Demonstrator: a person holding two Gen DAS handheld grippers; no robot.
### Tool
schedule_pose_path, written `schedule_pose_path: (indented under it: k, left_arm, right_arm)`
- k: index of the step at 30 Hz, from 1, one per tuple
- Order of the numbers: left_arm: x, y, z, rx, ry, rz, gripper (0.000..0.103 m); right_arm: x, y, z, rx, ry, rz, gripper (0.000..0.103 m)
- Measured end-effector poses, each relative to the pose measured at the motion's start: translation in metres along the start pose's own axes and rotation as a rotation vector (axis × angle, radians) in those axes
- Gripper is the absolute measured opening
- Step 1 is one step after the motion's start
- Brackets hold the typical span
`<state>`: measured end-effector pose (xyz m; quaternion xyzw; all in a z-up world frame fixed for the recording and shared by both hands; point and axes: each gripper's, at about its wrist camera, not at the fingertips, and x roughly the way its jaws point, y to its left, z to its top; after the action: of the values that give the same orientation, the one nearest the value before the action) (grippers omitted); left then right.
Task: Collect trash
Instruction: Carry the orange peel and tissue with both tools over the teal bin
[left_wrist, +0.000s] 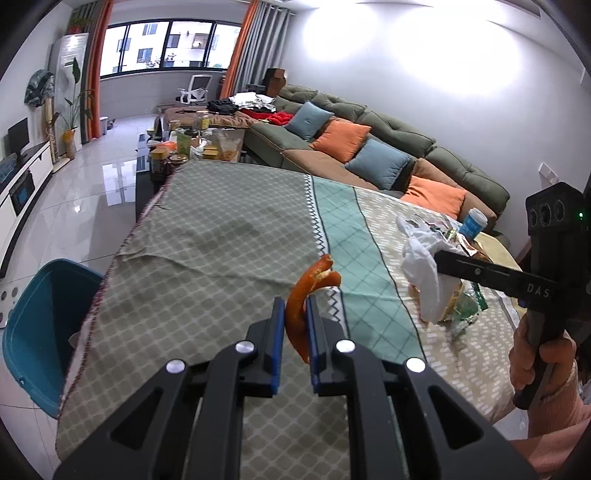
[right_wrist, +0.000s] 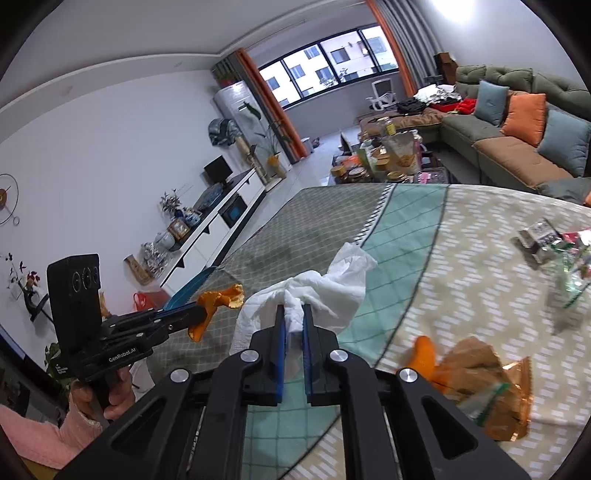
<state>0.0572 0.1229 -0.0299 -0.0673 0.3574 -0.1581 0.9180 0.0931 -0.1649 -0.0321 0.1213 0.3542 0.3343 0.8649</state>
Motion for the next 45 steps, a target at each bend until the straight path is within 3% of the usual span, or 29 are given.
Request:
schedule_pose_path:
  k: [24, 45]
  left_arm:
    - [-0.049, 0.071, -0.006, -0.123, -0.064, 0.145, 0.013]
    - [-0.073, 0.11, -0.011, -0.195, -0.096, 0.239, 0.013]
  right_arm:
    - [0.064, 0.06, 0.013, -0.084, 0.094, 0.139, 0.008]
    - [0.118, 0.109, 0.026, -0.152, 0.165, 0.224, 0.008]
